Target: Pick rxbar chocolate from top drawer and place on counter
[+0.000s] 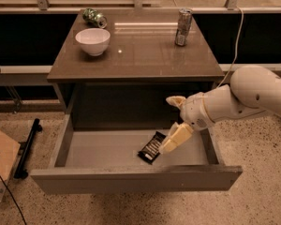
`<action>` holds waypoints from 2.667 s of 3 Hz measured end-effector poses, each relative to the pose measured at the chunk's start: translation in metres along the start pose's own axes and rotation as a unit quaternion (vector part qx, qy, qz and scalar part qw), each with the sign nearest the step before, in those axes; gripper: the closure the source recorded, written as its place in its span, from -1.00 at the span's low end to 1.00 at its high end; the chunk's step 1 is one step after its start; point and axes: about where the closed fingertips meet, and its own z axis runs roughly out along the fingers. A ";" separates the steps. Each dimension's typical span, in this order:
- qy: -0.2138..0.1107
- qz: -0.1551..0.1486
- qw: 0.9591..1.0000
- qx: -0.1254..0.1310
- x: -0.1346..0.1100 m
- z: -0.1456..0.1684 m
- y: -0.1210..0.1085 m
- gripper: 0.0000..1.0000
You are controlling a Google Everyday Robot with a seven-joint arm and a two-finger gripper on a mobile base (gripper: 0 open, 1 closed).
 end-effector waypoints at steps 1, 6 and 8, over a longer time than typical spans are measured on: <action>-0.019 0.010 1.000 0.006 0.009 0.018 -0.006 -1.00; -0.082 0.085 0.991 0.070 0.057 0.083 -0.035 -1.00; -0.080 0.083 0.991 0.073 0.060 0.082 -0.053 -1.00</action>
Offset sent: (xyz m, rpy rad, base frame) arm 0.0292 0.0138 -0.0629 0.1245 -0.0070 -0.1137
